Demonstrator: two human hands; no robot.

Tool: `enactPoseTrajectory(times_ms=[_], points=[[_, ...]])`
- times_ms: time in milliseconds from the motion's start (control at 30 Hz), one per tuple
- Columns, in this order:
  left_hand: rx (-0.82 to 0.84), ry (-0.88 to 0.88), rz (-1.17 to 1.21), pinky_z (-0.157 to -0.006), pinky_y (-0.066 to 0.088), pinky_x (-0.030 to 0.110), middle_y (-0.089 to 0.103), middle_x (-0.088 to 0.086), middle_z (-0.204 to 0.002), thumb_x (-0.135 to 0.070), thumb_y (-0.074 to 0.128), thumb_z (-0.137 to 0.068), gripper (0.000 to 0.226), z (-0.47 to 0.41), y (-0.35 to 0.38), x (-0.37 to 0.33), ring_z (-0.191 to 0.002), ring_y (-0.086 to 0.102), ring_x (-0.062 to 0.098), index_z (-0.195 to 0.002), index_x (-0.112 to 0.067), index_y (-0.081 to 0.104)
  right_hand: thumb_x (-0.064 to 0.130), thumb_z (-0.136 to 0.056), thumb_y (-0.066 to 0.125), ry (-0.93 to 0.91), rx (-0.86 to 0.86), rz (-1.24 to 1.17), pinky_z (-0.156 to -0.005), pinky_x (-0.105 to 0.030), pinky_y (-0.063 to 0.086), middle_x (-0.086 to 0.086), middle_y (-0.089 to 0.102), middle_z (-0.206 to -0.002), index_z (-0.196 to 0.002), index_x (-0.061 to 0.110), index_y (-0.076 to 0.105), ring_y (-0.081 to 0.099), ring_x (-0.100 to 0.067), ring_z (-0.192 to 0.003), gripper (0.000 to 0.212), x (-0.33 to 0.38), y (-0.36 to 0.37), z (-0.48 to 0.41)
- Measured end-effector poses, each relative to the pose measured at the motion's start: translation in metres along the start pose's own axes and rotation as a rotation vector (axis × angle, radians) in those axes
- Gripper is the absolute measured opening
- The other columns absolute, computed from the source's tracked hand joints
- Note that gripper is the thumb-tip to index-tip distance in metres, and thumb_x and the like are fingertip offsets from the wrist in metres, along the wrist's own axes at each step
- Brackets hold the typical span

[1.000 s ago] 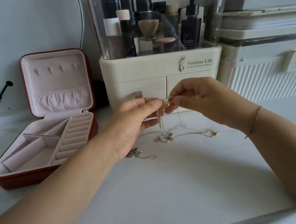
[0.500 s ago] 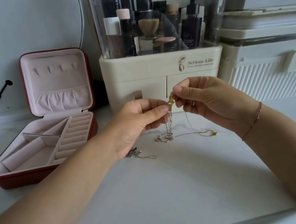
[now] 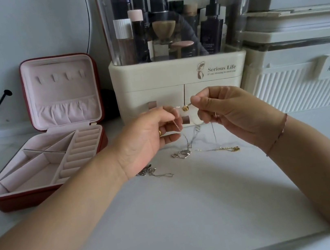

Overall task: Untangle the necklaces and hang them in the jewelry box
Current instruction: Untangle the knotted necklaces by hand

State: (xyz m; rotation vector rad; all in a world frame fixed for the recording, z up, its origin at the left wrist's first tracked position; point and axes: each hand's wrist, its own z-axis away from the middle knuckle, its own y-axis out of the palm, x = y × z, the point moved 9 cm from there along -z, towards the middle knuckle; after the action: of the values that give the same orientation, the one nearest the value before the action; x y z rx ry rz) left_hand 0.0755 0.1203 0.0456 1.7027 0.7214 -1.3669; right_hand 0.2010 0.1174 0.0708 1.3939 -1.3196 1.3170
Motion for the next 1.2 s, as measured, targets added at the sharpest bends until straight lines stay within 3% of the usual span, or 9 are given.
enactPoseTrajectory(times_ms=[200,333,433,533,633,733,933,1067,1200], points=[[0.058,0.062,0.293,-0.095,0.048,0.038,0.07,0.013,-0.092,-0.016,0.041,-0.068,0.014,0.001,-0.003,-0.016,-0.094,0.066,0.026,-0.059,-0.016,0.051,0.024,-0.074,0.065,0.031,-0.04,-0.22,-0.075,-0.024,0.047,0.001,0.045,-0.045,-0.073,0.014,0.057,0.056,-0.013,-0.057,0.013,-0.002,-0.01,-0.001],[0.0,0.089,0.298,-0.069,0.056,0.032,0.062,0.007,-0.068,-0.018,0.043,-0.071,0.01,0.002,-0.012,-0.022,-0.062,0.061,0.021,-0.07,-0.013,0.052,0.023,-0.079,0.064,-0.023,-0.114,-0.229,-0.073,-0.024,0.048,0.003,0.05,-0.046,-0.073,0.015,0.056,0.054,-0.011,-0.057,0.013,0.005,-0.024,-0.001],[-0.09,0.089,0.212,-0.051,0.044,0.025,0.049,0.0,-0.059,-0.022,0.047,-0.073,0.009,0.001,-0.025,-0.025,-0.05,0.043,0.015,-0.072,-0.015,0.052,0.025,-0.077,0.065,-0.031,-0.145,-0.276,-0.073,-0.024,0.05,0.003,0.05,-0.047,-0.074,0.016,0.056,0.056,-0.01,-0.057,0.013,0.009,-0.036,-0.001],[-0.199,0.076,0.169,-0.048,0.037,0.022,0.043,-0.002,-0.055,-0.022,0.046,-0.081,0.014,0.001,-0.041,-0.027,-0.048,0.036,0.013,-0.069,-0.016,0.05,0.023,-0.079,0.065,-0.083,-0.201,-0.266,-0.069,-0.025,0.054,0.003,0.049,-0.047,-0.074,0.016,0.057,0.052,-0.011,-0.055,0.012,0.017,-0.05,0.002],[-0.267,0.072,0.122,-0.046,0.036,0.021,0.04,-0.003,-0.051,-0.022,0.04,-0.09,0.026,0.002,-0.05,-0.028,-0.045,0.036,0.012,-0.066,-0.017,0.048,0.023,-0.082,0.064,-0.086,-0.262,-0.282,-0.051,-0.019,0.046,0.004,0.045,-0.046,-0.074,0.017,0.055,0.05,-0.01,-0.054,0.014,0.02,-0.062,0.006],[-0.28,0.068,0.059,-0.044,0.035,0.021,0.039,-0.003,-0.049,-0.022,0.042,-0.091,0.027,0.003,-0.05,-0.028,-0.043,0.034,0.012,-0.065,-0.017,0.048,0.022,-0.085,0.064,-0.051,-0.3,-0.269,-0.046,-0.018,0.042,0.004,0.045,-0.045,-0.075,0.017,0.055,0.05,-0.011,-0.054,0.014,0.017,-0.068,0.007],[-0.249,0.028,-0.167,-0.041,0.028,0.02,0.039,-0.003,-0.049,-0.022,0.047,-0.091,0.03,0.003,-0.041,-0.021,-0.038,0.031,0.011,-0.062,-0.016,0.05,0.026,-0.083,0.065,-0.077,-0.246,-0.132,-0.057,-0.018,0.045,0.003,0.06,-0.054,-0.077,0.017,0.058,0.062,-0.011,-0.064,0.013,0.02,-0.055,0.008],[-0.152,0.111,-0.366,-0.054,0.043,0.022,0.05,-0.001,-0.056,-0.022,0.059,-0.086,0.031,0.003,-0.023,-0.02,-0.054,0.046,0.012,-0.056,-0.017,0.06,0.032,-0.073,0.065,-0.09,-0.121,-0.043,-0.07,-0.022,0.04,0.003,0.068,-0.067,-0.079,0.017,0.061,0.056,-0.006,-0.067,0.017,0.024,-0.035,0.009],[-0.088,0.082,-0.442,-0.069,0.045,0.021,0.062,-0.001,-0.065,-0.024,0.065,-0.084,0.023,0.004,-0.011,-0.009,-0.068,0.055,0.01,-0.063,-0.015,0.066,0.035,-0.072,0.065,-0.06,-0.083,-0.035,-0.066,-0.024,0.032,0.006,0.071,-0.072,-0.074,0.022,0.059,0.054,-0.005,-0.071,0.014,0.021,-0.027,0.007]])
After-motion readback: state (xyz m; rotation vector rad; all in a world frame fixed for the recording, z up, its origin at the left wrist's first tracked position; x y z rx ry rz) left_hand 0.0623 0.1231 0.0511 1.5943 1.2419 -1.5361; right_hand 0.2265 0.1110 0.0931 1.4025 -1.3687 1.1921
